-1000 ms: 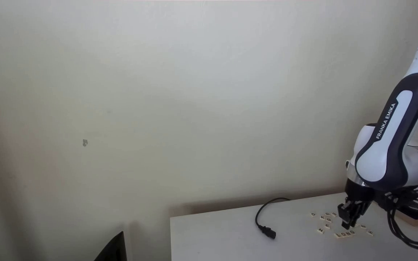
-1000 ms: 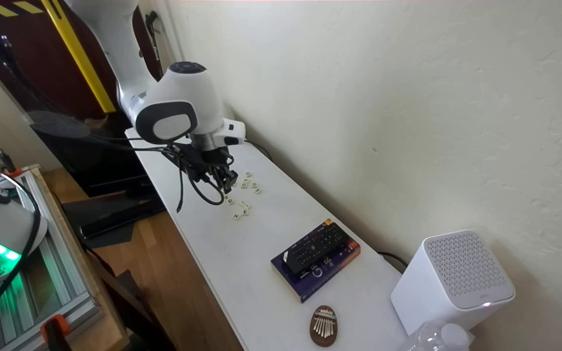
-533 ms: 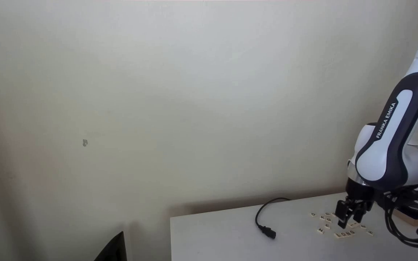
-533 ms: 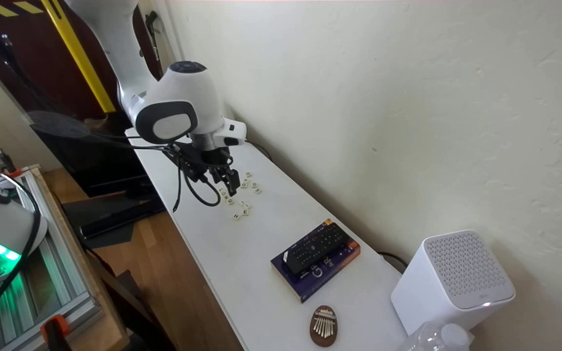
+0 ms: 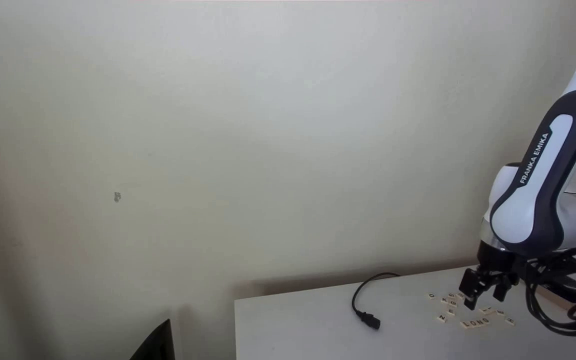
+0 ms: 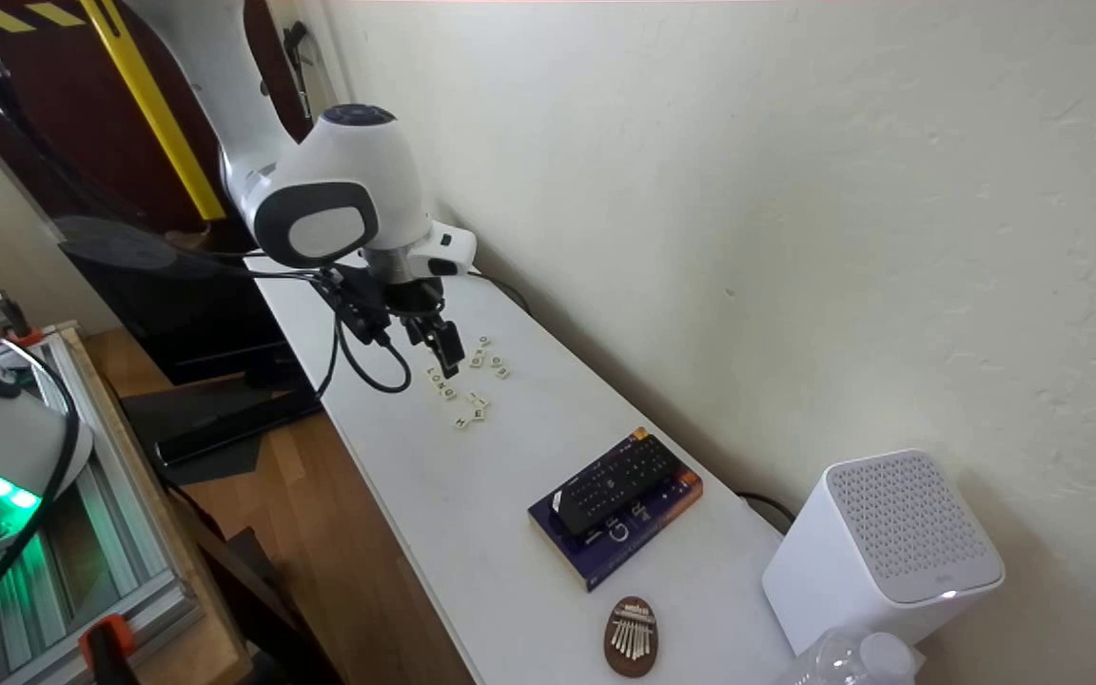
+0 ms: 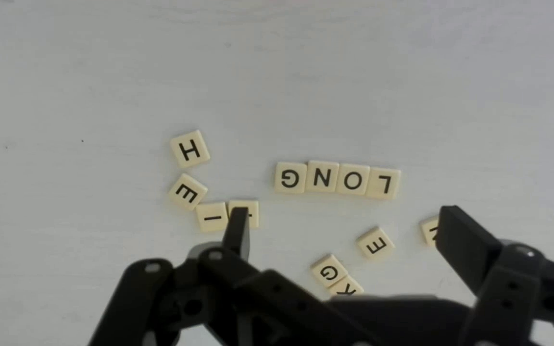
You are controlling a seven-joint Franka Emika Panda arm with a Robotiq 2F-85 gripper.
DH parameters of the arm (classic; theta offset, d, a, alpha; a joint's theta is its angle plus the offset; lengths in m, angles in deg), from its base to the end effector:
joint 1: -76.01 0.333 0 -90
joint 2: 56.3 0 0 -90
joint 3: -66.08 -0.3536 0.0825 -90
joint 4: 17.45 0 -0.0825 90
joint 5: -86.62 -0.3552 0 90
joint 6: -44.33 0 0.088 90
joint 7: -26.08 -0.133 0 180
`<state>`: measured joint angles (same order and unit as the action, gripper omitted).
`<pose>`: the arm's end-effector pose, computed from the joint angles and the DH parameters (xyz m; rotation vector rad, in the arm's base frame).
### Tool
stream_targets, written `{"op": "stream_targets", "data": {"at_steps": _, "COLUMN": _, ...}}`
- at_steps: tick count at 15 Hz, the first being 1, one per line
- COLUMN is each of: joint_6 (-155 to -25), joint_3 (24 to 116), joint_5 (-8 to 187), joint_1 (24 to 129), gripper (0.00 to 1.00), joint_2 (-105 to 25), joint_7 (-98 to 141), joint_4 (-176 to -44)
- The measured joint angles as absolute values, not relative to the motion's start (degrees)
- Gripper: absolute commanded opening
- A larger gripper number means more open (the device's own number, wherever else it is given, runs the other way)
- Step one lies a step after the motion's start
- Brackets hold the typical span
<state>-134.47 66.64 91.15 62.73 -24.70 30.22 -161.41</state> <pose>0.4485 -0.1040 0.1153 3.1197 -0.1385 0.0847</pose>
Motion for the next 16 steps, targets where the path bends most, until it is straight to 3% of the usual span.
{"op": "stream_targets", "data": {"at_steps": 16, "joint_6": -131.7, "joint_3": 68.1, "joint_5": 91.0, "joint_1": 64.7, "gripper": 1.0, "joint_2": -27.9, "joint_7": 28.3, "joint_4": -163.4}}
